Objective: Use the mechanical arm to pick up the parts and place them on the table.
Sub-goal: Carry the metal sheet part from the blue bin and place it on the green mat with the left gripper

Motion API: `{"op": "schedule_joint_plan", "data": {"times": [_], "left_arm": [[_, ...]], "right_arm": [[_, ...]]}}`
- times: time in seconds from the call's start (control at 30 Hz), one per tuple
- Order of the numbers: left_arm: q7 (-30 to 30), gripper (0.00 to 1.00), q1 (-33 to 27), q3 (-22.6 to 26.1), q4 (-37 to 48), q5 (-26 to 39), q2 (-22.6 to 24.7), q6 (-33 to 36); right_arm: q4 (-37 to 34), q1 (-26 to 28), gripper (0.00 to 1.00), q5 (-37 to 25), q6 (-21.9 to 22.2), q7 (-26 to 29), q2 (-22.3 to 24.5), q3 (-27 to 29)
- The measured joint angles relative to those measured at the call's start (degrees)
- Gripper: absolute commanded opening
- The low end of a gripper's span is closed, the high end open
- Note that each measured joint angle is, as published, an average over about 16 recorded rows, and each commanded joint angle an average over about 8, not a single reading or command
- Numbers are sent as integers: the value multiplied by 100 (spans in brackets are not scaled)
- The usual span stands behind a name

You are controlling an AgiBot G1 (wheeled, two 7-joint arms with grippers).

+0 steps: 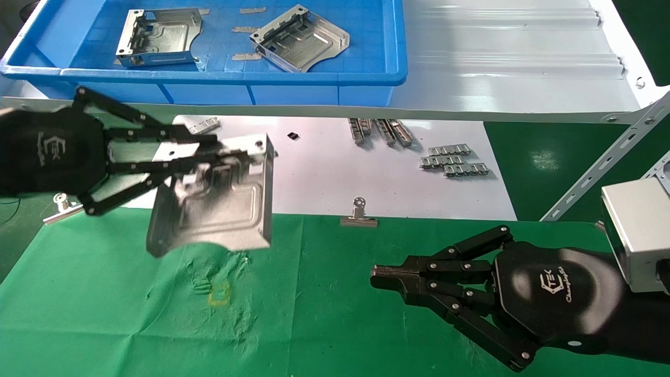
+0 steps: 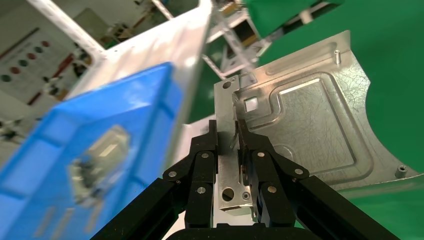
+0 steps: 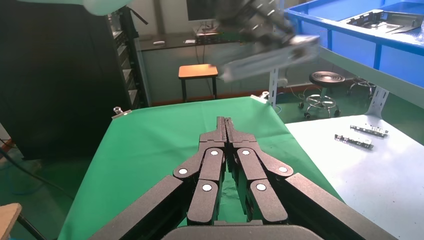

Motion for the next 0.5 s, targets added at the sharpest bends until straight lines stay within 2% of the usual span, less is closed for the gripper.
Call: {"op": "schedule_joint_plan", "data": {"times": [0.23,0.5], "left_arm": [[456,0,538,724,-509,-203,-390,-37],[1338,0,881,1368,-195,-14,-348,-145]], "right_arm": [[0,0,0,0,0,0,0,0],[0,0,0,0,0,0,0,-1]]}}
